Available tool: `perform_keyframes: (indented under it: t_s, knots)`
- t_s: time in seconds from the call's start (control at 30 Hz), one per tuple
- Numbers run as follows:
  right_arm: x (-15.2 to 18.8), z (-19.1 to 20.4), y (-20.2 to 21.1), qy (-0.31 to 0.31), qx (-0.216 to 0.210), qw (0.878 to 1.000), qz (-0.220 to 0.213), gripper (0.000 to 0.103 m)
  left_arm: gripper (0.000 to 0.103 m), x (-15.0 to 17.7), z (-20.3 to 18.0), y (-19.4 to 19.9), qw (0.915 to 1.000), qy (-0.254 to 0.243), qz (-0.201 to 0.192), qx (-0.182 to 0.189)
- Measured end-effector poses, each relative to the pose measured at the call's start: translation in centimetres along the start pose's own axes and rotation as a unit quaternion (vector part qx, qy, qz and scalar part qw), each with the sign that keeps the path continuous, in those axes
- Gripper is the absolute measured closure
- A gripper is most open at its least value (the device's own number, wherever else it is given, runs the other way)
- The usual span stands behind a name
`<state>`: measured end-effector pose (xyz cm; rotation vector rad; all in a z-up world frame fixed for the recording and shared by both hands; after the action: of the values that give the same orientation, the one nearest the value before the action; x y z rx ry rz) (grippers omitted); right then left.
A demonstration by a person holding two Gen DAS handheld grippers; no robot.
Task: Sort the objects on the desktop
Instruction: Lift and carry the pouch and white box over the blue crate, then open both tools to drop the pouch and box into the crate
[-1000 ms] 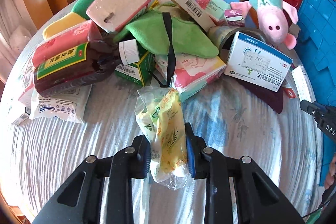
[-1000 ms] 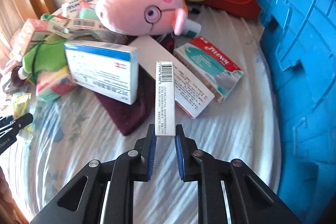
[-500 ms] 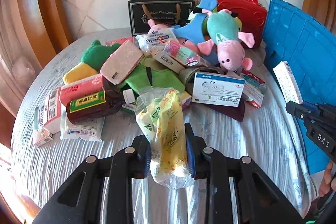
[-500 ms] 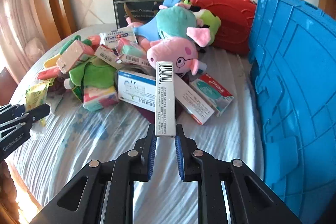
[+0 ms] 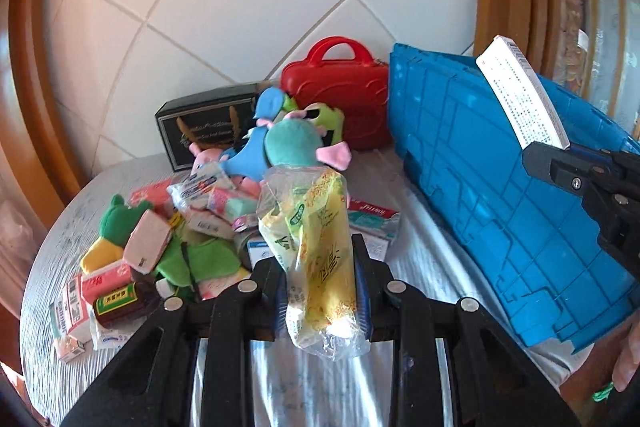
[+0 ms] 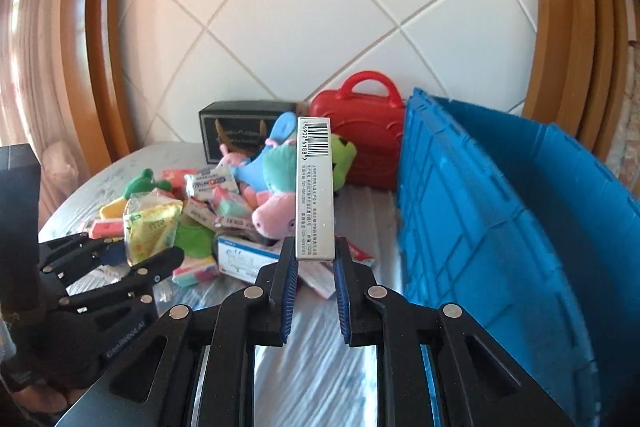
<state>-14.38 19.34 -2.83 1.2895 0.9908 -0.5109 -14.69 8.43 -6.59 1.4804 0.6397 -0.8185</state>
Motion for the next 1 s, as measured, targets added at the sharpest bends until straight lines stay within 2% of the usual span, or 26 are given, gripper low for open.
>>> perform_keyframes:
  t_s: [0.1, 0.27, 0.47, 0.57, 0.67, 0.77, 1.0]
  knots:
    - [-1.1, -2.6, 2.8, -0.011, 0.025, 0.999, -0.026, 0.085, 0.076, -1.8, -3.0, 0.5, 0.9995, -0.017, -0.016, 0.02]
    - [-1.9, -8.0, 6.9, -0.025, 0.093, 0.994, -0.058, 0.085, 0.076, -4.5, -8.4, 0.7, 0.9971, -0.04, -0.027, 0.058]
    - [-0.8, -15.5, 9.6, -0.067, 0.148, 0.985, -0.063, 0.085, 0.076, -7.7, -15.8, 1.4, 0.9919, -0.074, -0.044, 0.093]
    - [-0.1, -18.5, 10.3, -0.079, 0.163, 0.982, -0.06, 0.085, 0.076, -9.0, -19.2, 1.6, 0.9893, -0.087, -0.041, 0.11]
    - [0.5, -21.0, 10.3, -0.088, 0.171, 0.98, -0.049, 0.085, 0.076, -9.8, -22.5, 0.9, 0.987, -0.104, -0.017, 0.121]
    - [1.4, -22.8, 10.3, -0.094, 0.177, 0.979, -0.042, 0.085, 0.076, -10.4, -25.1, 0.5, 0.9851, -0.123, -0.011, 0.119]
    - [3.4, -26.5, 10.8, -0.111, 0.187, 0.975, -0.036, 0.085, 0.076, -11.2, -29.2, 0.1, 0.9795, -0.145, 0.004, 0.139]
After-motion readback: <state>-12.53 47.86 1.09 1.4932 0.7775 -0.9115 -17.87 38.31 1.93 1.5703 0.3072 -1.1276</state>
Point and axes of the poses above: each gripper's, at about its wrist camera, not at the fingertips, and y roughly against the way its jaws point, z to its left, x to its underside, the point moved 4 cm from there along -y, roughly the way its jaws point, and after that the axes turned 1 degree about y, right-handed, at the moved point
